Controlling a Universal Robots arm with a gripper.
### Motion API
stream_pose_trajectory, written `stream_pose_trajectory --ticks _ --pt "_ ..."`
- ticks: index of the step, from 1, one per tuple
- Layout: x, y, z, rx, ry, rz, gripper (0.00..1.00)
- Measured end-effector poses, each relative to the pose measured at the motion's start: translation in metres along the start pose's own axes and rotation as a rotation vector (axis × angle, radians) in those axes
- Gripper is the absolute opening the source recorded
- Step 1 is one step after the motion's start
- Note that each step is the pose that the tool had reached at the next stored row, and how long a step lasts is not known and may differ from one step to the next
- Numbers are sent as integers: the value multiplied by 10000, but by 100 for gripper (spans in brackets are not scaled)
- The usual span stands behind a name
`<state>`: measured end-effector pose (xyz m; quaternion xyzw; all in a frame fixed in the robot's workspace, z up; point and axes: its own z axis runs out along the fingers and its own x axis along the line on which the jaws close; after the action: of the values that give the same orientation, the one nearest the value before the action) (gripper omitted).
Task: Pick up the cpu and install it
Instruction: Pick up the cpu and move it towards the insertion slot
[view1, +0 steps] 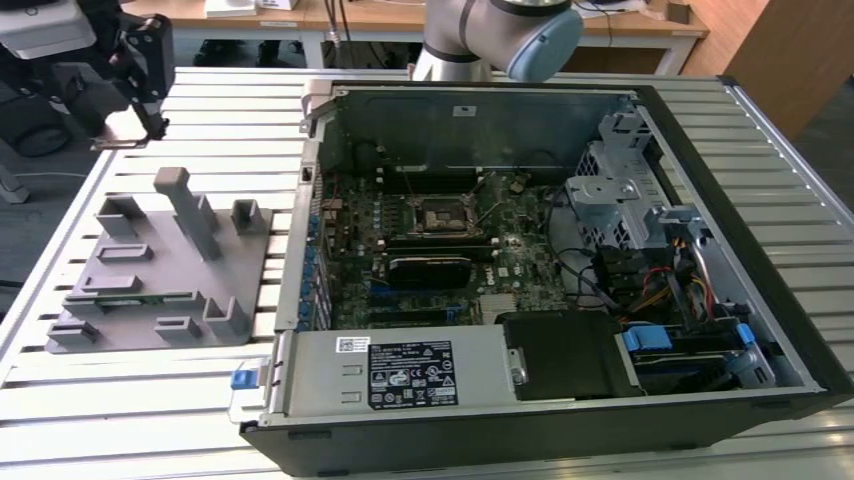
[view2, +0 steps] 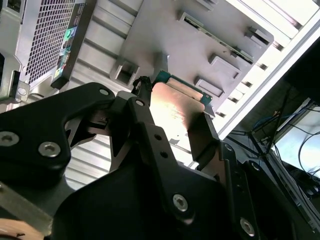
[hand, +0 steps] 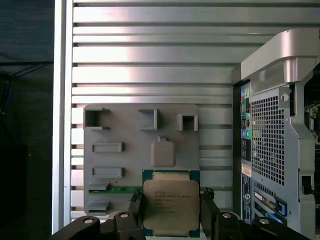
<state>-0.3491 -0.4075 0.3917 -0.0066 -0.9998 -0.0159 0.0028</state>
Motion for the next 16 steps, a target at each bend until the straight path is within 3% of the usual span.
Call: stream_pose_trajectory --ticks 16 --pt "-367 5 -2 0 0 1 54"
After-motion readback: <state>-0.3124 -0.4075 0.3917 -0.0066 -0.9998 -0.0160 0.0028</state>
